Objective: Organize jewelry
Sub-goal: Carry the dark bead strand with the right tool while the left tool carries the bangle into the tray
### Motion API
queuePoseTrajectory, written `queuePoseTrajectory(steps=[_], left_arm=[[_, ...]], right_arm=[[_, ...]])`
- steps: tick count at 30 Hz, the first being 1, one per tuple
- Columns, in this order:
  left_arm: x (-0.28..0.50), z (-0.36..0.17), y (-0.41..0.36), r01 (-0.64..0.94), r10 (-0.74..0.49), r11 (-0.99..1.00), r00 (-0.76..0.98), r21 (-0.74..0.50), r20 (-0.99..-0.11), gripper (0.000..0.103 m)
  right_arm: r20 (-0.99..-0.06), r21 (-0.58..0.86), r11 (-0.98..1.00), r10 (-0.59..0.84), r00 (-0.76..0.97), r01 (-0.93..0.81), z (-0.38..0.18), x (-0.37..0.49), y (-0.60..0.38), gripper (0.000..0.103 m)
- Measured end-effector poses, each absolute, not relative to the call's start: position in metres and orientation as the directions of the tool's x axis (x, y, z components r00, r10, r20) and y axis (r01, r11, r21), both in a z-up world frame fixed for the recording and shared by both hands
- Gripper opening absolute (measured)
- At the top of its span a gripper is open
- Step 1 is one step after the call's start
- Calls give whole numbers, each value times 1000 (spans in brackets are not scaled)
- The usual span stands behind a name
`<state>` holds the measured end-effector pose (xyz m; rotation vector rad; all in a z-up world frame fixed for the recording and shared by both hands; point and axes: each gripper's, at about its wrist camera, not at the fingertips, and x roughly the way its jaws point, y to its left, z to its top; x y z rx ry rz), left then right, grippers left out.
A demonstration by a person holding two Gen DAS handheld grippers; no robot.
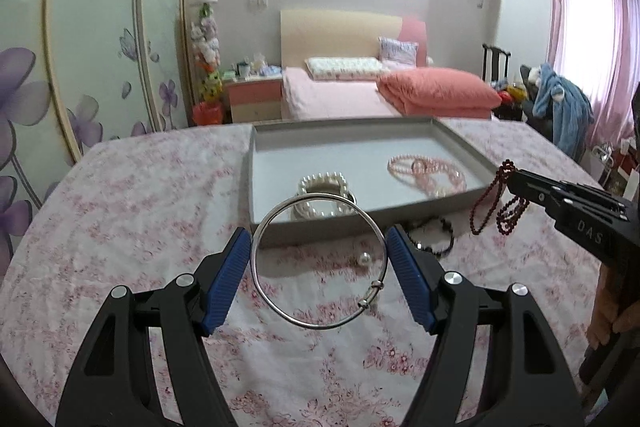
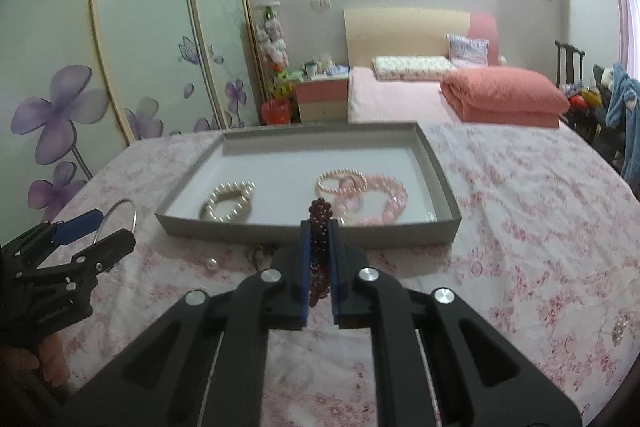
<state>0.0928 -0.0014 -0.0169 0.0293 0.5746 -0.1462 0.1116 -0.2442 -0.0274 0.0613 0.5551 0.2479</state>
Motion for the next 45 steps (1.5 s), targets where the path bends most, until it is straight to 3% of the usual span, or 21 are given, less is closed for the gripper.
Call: queuePoseTrajectory(steps=[15,24,35,45], left_arm=[[78,14,-10,114,-104,993,914,4,-391,70],[84,23,-14,112,-98,994,932,20,-349,70],[121,24,-29,111,-89,993,936,46,-341,70],[167,0,-33,123,-105,992,904,17,-414,70]], right_arm=[[-284,10,978,205,937,-210,22,73,-227,9],[-227,2,984,172,959,-176,35,83,-230,9],[-205,40,987,162,965,-157,40,124,-235,9],[-302,129,980,187,935,-154,20,187,-245,9]])
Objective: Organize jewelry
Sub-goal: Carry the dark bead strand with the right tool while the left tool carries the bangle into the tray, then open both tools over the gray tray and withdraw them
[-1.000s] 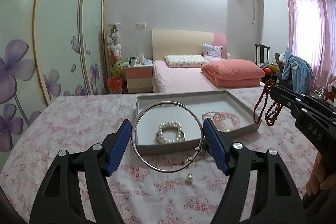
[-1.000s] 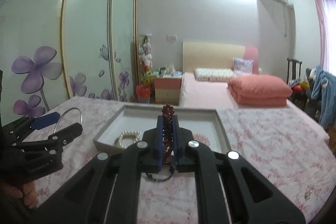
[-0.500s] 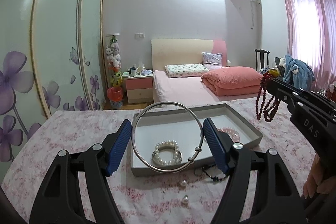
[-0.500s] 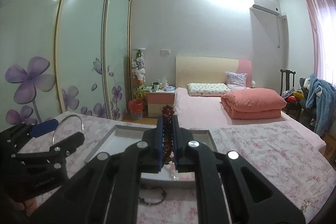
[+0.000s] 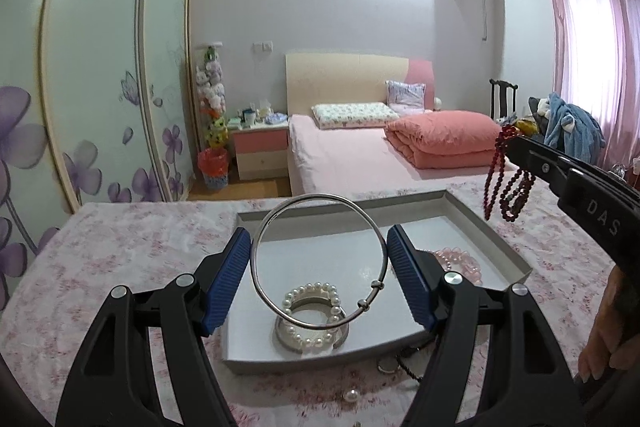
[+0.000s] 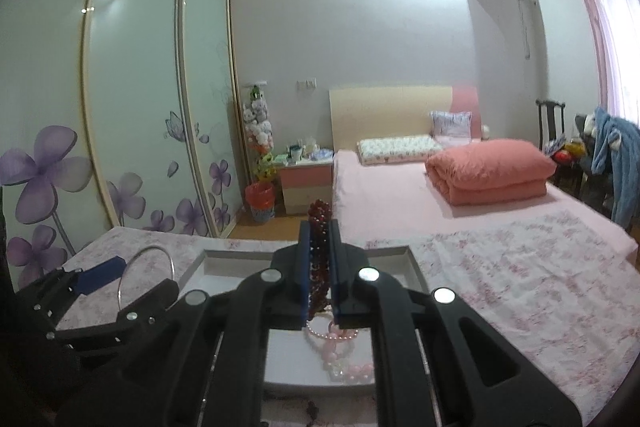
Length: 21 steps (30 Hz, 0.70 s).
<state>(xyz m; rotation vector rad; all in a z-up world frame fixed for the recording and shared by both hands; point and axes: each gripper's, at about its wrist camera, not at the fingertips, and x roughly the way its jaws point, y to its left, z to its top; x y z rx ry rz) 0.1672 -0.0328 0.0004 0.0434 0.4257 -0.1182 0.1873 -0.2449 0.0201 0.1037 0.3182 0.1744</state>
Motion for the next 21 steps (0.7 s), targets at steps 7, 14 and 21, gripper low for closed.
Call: queuePoseTrajectory(steps=[7,14,21], left_arm=[[195,-21,-38,147,-132,989,862,-9,-489,70],[208,-34,-44,167,-152,986,826,-23,-543,71],[212,-37,-43,159,-151,987,814,-35,-560,74]], right_arm=[[-405,196,970,212,890,-142,-9,227,-252,9],[-480,245,962,231,847,-124,-33,246,-257,11],[-493,257,960,226,840,-108,-37,247,-262,39]])
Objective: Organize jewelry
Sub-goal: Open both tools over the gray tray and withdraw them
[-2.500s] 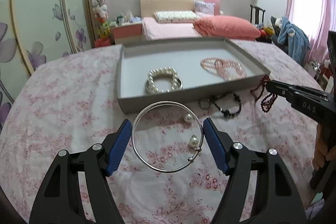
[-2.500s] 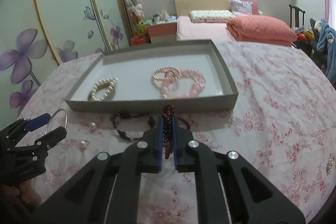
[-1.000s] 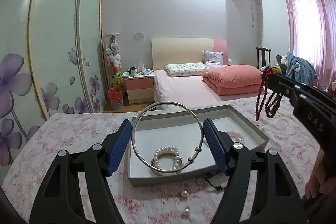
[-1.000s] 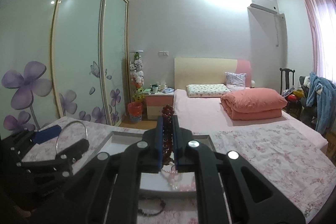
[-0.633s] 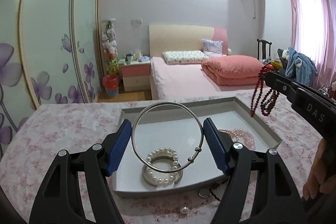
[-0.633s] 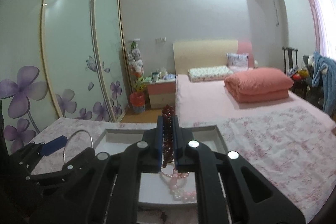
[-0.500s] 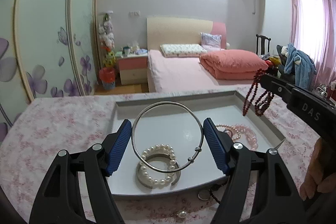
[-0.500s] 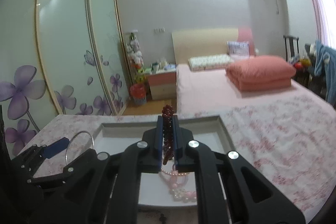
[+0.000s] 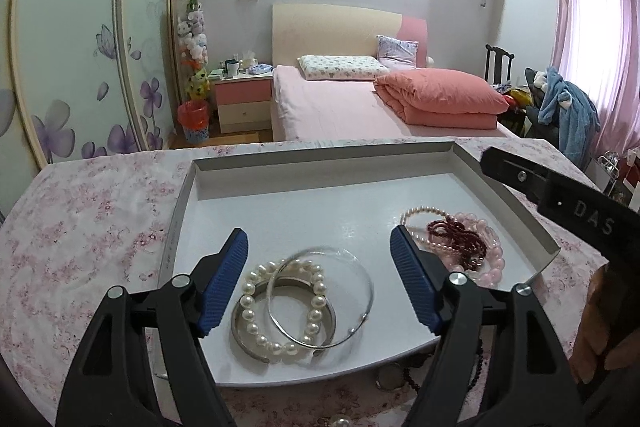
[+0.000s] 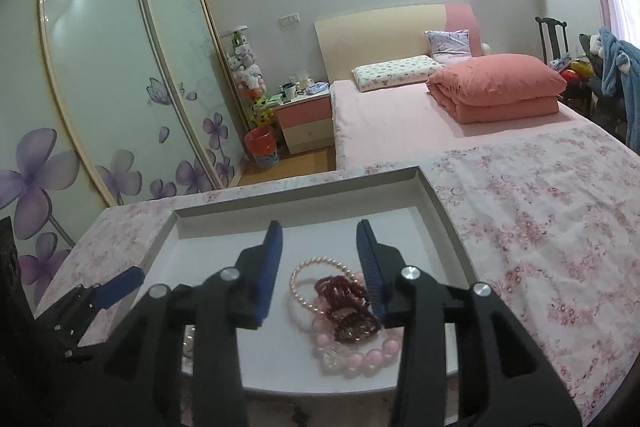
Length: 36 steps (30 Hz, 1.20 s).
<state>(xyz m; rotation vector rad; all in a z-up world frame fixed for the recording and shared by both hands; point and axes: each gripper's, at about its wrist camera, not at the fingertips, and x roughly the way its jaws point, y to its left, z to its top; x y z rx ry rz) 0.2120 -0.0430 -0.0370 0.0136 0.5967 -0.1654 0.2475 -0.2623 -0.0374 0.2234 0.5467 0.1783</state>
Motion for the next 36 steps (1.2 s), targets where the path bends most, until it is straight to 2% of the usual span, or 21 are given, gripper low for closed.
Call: queuePoseTrajectory(steps=[22,36], left_arm=[[154,-6,15,58,-69,998,858,-38,-508,75],[106,-21,61,-22,-39,995,827,-102,-561,80]], right_arm=[[-508,251,965,203,837,-82,-27,197,-275,39],[-668,218,965,258,698,-148,-66,163,-260,38]])
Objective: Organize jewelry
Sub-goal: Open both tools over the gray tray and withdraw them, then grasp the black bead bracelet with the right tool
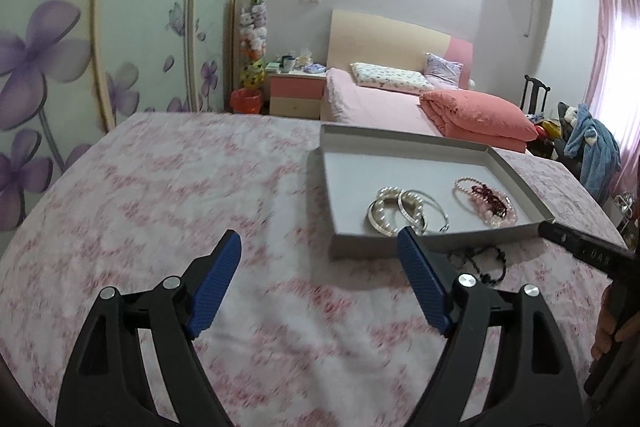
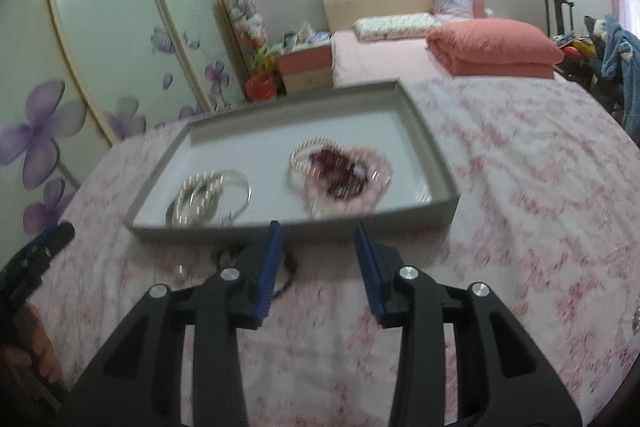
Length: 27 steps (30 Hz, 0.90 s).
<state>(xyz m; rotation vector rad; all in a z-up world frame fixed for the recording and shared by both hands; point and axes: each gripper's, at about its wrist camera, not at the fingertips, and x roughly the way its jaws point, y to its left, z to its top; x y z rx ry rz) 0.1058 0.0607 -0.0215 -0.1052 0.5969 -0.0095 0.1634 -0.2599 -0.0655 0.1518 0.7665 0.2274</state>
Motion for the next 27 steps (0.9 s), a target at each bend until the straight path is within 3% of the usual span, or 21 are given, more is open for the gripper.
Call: queuePoseTrajectory(steps=[11,18,20,27], left_arm=[[90,-29,67,-13,-61,992,813,-124,-579,81],[89,-31,60,10,-84,992,806,-128,-586,81],[89,-32,57,17,-91,991,804,-129,-588,81],[89,-34,44,57,-124,990,792,-130,-598,81]], right_arm=[[-761,123,970,228,607,-210,-91,176,-221,37],[-782,68,975,185,596,-212,-98,189,-215,21],[-779,57,975,177,601,-213,-97,189,-215,12],[-772,59,988,135,621,-141,-97,179,-238,12]])
